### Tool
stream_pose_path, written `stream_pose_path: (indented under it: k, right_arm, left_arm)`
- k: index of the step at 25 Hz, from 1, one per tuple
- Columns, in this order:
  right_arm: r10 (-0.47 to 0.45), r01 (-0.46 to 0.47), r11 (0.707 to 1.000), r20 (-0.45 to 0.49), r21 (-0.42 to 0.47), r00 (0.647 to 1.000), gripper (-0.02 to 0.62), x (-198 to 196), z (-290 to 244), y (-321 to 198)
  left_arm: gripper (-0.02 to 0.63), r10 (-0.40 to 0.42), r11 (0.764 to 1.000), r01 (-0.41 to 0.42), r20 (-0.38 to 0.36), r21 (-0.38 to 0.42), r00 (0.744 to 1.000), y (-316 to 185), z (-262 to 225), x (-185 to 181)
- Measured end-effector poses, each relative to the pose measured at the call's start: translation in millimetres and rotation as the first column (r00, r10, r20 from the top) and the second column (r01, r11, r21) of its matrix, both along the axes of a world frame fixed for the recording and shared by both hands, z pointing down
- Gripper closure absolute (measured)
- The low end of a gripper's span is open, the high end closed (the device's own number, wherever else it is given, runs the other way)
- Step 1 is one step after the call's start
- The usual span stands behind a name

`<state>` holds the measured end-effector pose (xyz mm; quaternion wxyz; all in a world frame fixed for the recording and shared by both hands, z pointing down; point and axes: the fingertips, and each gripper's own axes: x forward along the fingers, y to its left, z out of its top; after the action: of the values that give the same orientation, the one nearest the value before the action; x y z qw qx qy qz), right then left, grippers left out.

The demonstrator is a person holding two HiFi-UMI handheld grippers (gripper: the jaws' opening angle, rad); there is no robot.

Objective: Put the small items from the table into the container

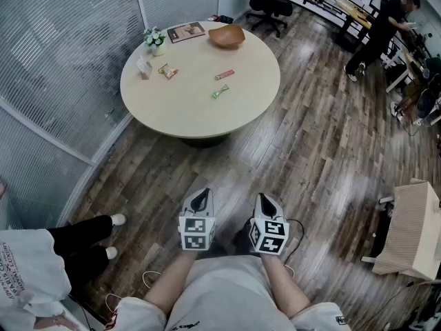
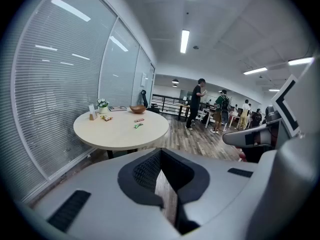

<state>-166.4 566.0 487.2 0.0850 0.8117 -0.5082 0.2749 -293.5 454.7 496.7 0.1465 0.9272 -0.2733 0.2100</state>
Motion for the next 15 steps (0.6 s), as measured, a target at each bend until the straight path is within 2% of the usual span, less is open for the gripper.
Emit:
stream_pose_path:
  k: [8,15]
  right_arm:
    - [-0.011,0.011,1.0,0.005,-0.002,1.0,0.594,-7,1,-13]
    - [-0.029,0.028,0.999,0.027,0.037,0.999,0.594,-8,-3,-30]
  left_arm:
    - [0.6,-0.014,1.0,0.014,0.002,-0.006,1.0,-12,0,-8]
    - [0.6,-0.028,0.999,0.028,-0.008,-0.016,1.0,-24,0,-6]
